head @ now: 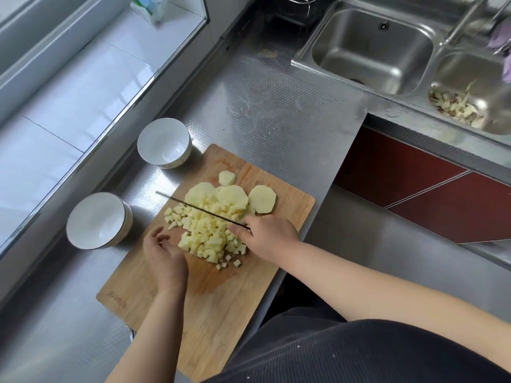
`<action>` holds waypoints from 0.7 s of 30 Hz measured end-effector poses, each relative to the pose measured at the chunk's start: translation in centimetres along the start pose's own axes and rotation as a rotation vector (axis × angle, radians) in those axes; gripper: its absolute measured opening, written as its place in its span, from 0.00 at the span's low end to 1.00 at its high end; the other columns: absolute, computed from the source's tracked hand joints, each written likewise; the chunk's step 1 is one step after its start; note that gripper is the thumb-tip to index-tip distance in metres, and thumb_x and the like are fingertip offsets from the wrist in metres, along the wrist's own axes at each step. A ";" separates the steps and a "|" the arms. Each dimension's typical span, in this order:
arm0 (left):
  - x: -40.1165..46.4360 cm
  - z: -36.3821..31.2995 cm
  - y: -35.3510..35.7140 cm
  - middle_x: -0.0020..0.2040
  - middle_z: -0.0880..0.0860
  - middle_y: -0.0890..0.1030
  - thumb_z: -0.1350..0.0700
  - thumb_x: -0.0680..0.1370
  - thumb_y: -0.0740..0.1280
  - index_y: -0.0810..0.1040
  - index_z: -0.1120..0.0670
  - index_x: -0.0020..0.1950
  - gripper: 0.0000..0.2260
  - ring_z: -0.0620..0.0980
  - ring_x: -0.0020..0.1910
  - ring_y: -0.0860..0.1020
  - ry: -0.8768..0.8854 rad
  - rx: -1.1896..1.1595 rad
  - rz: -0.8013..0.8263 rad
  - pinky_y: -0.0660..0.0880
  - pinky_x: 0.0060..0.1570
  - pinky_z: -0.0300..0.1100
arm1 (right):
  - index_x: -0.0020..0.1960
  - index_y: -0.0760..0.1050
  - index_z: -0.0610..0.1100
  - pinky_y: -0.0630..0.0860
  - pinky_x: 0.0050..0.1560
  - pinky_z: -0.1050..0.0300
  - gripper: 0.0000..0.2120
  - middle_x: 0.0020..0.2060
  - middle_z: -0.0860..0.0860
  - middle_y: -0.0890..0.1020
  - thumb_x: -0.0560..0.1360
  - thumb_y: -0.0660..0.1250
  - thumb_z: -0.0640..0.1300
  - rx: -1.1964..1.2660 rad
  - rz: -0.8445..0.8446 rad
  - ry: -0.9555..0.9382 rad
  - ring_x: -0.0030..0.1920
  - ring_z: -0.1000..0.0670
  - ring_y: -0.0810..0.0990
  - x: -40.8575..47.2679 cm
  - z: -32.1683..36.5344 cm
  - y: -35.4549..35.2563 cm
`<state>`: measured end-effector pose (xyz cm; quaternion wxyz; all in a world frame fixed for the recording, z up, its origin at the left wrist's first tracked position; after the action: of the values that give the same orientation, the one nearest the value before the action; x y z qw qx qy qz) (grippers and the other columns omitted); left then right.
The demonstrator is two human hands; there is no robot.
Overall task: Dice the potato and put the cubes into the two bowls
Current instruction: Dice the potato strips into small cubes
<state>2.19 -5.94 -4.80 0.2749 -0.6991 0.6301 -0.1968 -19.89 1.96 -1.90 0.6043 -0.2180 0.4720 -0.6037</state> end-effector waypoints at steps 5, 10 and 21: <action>2.3 1.1 -3.3 0.57 0.60 0.75 0.62 0.80 0.58 0.76 0.61 0.59 0.11 0.55 0.58 0.73 -0.037 0.013 -0.147 0.67 0.57 0.40 | 0.66 0.72 0.50 0.77 0.42 0.52 0.30 0.49 0.53 0.83 0.76 0.54 0.69 -0.090 -0.104 -0.214 0.48 0.50 0.81 -0.4 -0.5 -1.2; 2.9 1.6 -6.0 0.50 0.50 0.73 0.56 0.78 0.61 0.77 0.60 0.56 0.11 0.50 0.48 0.75 -0.072 -0.088 -0.352 0.72 0.50 0.41 | 0.65 0.73 0.48 0.75 0.43 0.54 0.28 0.48 0.52 0.83 0.74 0.62 0.67 -0.236 -0.152 -0.367 0.48 0.50 0.81 -0.6 -0.4 -0.8; -2.8 -6.7 4.0 0.44 0.46 0.78 0.54 0.76 0.70 0.79 0.50 0.46 0.02 0.52 0.44 0.75 0.688 0.405 0.361 0.69 0.44 0.46 | 0.46 0.77 0.46 0.72 0.31 0.57 0.24 0.29 0.51 0.78 0.61 0.77 0.63 -0.308 -0.270 -0.462 0.29 0.48 0.78 -0.7 -0.4 0.3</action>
<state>-5.42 -4.31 -1.99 0.2105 -0.4035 0.7459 -0.4864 -19.96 2.80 -2.06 0.5698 -0.4992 0.3749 -0.5344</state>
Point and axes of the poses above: each hand's wrist, its own x-axis towards the middle knuckle, its own y-axis out of the palm, z = x × y, the point moved 6 cm from there along x, towards the middle knuckle
